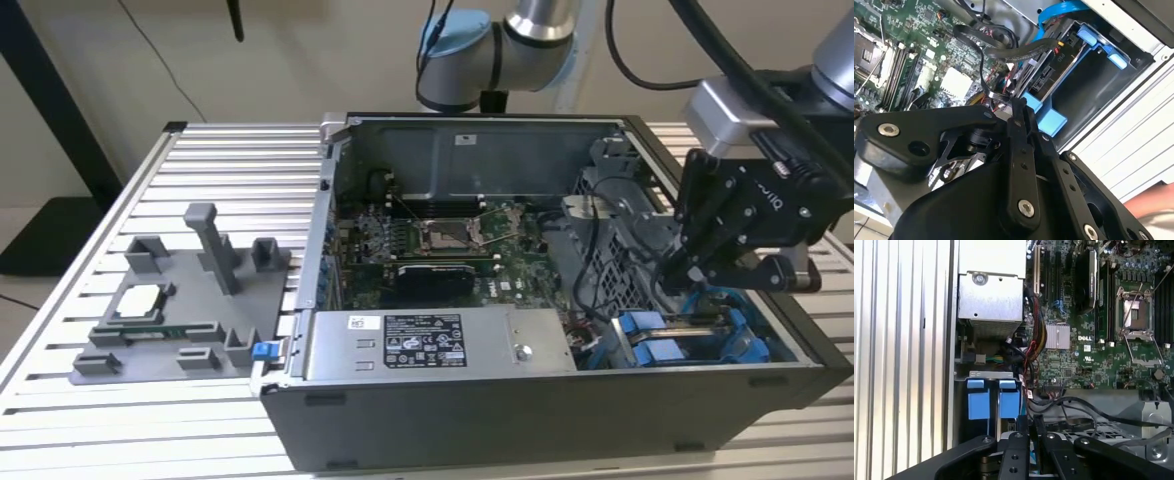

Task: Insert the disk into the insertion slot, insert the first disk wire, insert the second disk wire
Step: 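Insert the second disk wire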

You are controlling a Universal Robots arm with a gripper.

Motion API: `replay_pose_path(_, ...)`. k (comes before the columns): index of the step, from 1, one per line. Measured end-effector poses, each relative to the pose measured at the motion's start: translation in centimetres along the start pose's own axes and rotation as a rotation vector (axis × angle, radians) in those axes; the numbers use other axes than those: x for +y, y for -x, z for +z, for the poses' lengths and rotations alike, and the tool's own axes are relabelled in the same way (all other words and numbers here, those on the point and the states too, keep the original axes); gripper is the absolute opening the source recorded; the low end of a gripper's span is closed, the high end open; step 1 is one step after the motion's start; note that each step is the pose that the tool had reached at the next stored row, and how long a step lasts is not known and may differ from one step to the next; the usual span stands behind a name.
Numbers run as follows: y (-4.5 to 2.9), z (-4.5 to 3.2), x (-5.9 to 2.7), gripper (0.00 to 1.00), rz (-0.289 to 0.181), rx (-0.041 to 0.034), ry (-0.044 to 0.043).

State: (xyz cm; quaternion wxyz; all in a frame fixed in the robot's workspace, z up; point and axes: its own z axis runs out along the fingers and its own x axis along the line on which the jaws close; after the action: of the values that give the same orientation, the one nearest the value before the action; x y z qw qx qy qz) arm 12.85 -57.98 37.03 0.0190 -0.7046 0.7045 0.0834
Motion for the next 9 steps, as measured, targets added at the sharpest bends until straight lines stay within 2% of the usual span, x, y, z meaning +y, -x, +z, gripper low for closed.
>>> replay_pose_path(6,-0.67,0.51,-0.05,0.0,-0.001,0.0031,-0.0086)
replay_pose_path(9,-0.83,0.63,-0.06,0.0,-0.002,0.0104,-0.0179)
